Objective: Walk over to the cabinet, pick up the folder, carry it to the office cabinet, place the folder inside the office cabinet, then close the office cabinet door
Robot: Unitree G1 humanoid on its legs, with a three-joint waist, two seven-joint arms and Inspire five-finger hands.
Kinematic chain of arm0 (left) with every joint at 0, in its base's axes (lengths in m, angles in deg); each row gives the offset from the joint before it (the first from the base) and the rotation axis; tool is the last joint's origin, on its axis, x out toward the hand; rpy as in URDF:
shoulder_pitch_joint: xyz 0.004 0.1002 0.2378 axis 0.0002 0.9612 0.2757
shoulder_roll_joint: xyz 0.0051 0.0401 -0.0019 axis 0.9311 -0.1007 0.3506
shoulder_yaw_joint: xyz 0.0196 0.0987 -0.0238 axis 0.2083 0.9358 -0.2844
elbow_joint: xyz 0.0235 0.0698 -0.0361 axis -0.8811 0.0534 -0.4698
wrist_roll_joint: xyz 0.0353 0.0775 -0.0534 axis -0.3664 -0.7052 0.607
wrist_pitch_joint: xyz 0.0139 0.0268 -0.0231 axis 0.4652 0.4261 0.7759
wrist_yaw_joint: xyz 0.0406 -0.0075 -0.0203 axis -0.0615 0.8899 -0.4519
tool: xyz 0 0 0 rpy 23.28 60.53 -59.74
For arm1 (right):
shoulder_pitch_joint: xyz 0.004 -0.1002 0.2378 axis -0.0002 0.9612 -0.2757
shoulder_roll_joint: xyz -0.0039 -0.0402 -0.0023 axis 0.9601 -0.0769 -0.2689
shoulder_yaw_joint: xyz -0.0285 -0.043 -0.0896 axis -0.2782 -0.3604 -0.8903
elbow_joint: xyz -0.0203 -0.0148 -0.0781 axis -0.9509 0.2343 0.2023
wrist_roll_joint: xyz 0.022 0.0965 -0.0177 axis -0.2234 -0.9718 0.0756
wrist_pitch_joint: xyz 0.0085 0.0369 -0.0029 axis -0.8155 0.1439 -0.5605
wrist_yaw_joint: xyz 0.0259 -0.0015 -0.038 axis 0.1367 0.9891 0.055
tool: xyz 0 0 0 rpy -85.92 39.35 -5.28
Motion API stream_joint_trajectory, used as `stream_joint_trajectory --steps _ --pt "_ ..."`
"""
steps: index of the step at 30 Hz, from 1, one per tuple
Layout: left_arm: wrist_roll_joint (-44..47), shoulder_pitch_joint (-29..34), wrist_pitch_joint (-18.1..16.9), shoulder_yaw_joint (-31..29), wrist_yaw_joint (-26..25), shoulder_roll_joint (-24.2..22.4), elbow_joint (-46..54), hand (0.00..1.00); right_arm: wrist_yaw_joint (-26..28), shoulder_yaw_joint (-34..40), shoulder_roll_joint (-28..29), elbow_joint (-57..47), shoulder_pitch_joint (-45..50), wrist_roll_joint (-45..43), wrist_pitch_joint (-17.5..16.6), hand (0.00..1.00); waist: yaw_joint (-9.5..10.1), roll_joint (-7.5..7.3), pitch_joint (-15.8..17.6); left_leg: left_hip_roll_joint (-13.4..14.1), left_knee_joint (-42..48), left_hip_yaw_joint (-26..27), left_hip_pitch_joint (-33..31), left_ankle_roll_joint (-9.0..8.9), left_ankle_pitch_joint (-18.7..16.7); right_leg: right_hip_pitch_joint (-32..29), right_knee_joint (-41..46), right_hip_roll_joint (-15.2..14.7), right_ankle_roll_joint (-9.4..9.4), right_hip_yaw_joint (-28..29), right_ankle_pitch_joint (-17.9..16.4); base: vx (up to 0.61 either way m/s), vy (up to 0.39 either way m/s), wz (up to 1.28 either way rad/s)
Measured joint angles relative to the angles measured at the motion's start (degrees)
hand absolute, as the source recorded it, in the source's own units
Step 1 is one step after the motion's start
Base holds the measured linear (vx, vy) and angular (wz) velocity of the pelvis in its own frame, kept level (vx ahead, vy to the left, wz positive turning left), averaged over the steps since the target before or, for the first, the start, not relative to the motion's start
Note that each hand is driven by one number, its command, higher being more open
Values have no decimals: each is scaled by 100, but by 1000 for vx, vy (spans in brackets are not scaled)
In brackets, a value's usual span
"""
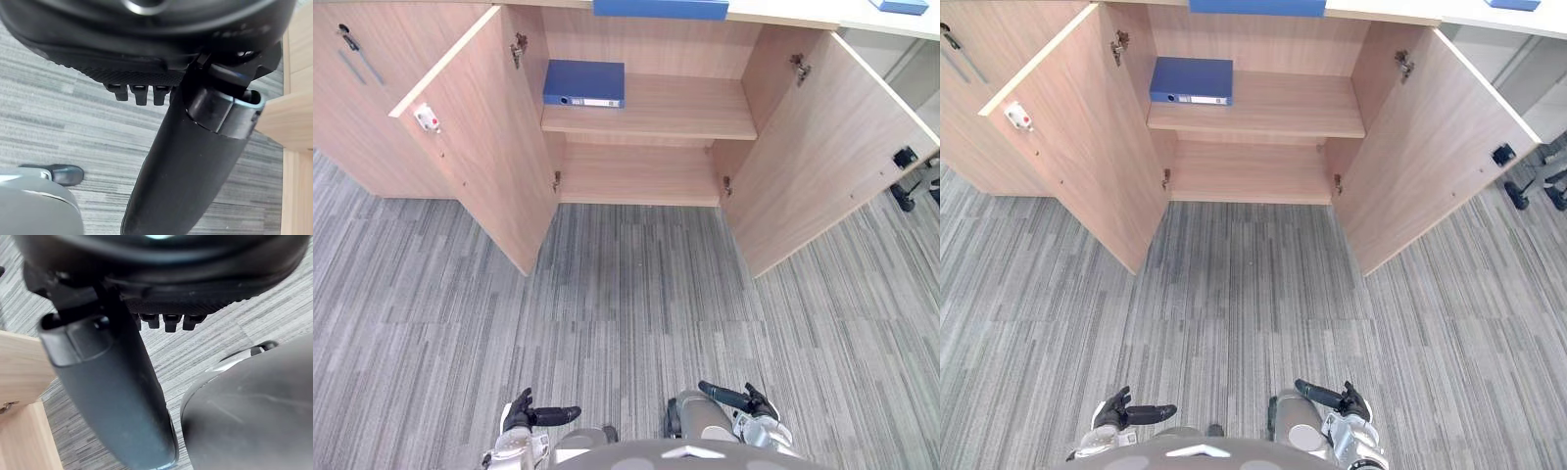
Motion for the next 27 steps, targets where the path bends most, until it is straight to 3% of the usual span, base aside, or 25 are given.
stream_joint_trajectory --steps 2,3,4,6,7,8,9,10,11,12,13,15,17,20,21,22,25,27 --pt "35 -65 2 13 0 -54 -9 100 -7 -15 -10 -98 -32 0 -43 100 -35 73 43 176 -117 -54 140 -60 -32 -318 -700 267 -179 -226 233 337 -67 26" --pt "33 -86 2 27 24 -75 -14 100 -8 -30 4 -136 -1 3 -62 100 -76 42 36 199 -107 -101 202 -201 -89 -346 -1469 377 -340 -267 697 456 -136 60" --pt "29 -96 2 2 68 -136 -25 100 -7 11 15 -147 77 -14 -70 100 -132 -5 14 196 -90 -237 391 -436 -231 -231 -1875 338 -584 -243 1627 565 -172 62" --pt "27 -185 -16 -63 92 -377 -24 100 -10 3 -38 -171 13 9 -80 100 -124 178 27 367 249 -250 391 -620 -220 -50 -1764 406 -719 -427 1397 493 -158 37" --pt "-10 -187 -13 -125 137 -433 28 100 -5 -2 -30 -187 12 12 -106 100 -114 188 31 368 485 -189 321 -682 -182 10 -1761 395 -750 -435 1328 479 -150 21" --pt "-25 -187 -17 -275 182 -482 55 100 0 -15 29 -237 23 11 -130 100 -124 215 46 371 1245 -89 93 -820 -75 250 -1811 365 -774 -452 1180 472 -149 19" --pt "-32 -183 -17 -498 182 -593 119 100 1 -66 18 -274 38 11 -101 100 -137 226 54 397 2530 48 -350 -872 171 575 -1919 310 -798 -447 1048 457 -137 21" --pt "-32 -174 -19 -610 173 -616 163 100 -10 -130 12 -286 55 11 -95 100 -123 214 63 502 3268 103 -643 -906 305 778 -2021 288 -815 -442 991 424 -128 20" --pt "-31 -165 -35 -745 156 -652 269 100 -10 -257 -14 -337 103 11 -80 100 -107 232 60 805 4481 372 -1152 -870 268 1138 -2186 307 -868 -439 889 407 -121 6" --pt "-30 -159 -53 -850 163 -675 366 100 -9 -297 0 -390 119 9 -75 100 -47 200 84 1106 5148 663 -1525 -815 150 1460 -2326 317 -887 -393 808 390 -110 -6" --pt "-29 -159 -57 -862 161 -684 405 100 -10 -298 14 -394 117 8 -78 100 2 171 94 1219 5292 773 -1671 -781 116 1594 -2391 317 -888 -343 773 350 -63 -26" --pt "9 -122 -84 -859 161 -682 549 100 -15 -438 25 -434 106 4 -74 100 82 166 90 1407 5186 1005 -2173 -775 -38 1962 -2585 306 -875 -152 624 328 17 -40" --pt "32 -130 -96 -859 160 -710 634 100 -21 -441 63 -431 96 0 -58 100 144 134 88 1430 4495 1282 -2389 -775 -128 2201 -2663 225 -807 13 576 315 71 -49" --pt "24 -166 -98 -856 180 -686 645 100 -87 -335 162 -431 104 0 -39 100 194 40 69 1030 2762 1436 -2536 -775 -29 2606 -2936 -70 -621 229 469 381 161 -46" --pt "24 -158 -100 -856 162 -690 638 100 -94 -270 185 -428 137 0 -22 100 198 41 38 878 2062 1383 -2535 -740 293 2746 -3018 -155 -498 316 396 426 231 -52" --pt "28 -121 -101 -862 157 -703 570 100 -102 -238 182 -400 168 0 -9 100 235 80 -60 815 1715 1305 -2498 -553 992 2801 -3022 -196 -340 475 291 428 248 -56" --pt "26 -118 -84 -894 156 -554 474 100 -94 -225 377 -377 250 4 18 100 299 -211 -339 553 1654 1732 -2158 -365 624 2658 -2526 -580 -260 707 269 533 315 -48" --pt "26 -95 -69 -887 156 -531 433 100 -85 -233 424 -384 229 7 19 100 312 -251 -367 480 1542 1963 -1735 -224 490 2427 -1609 -655 -165 788 324 407 267 -60"
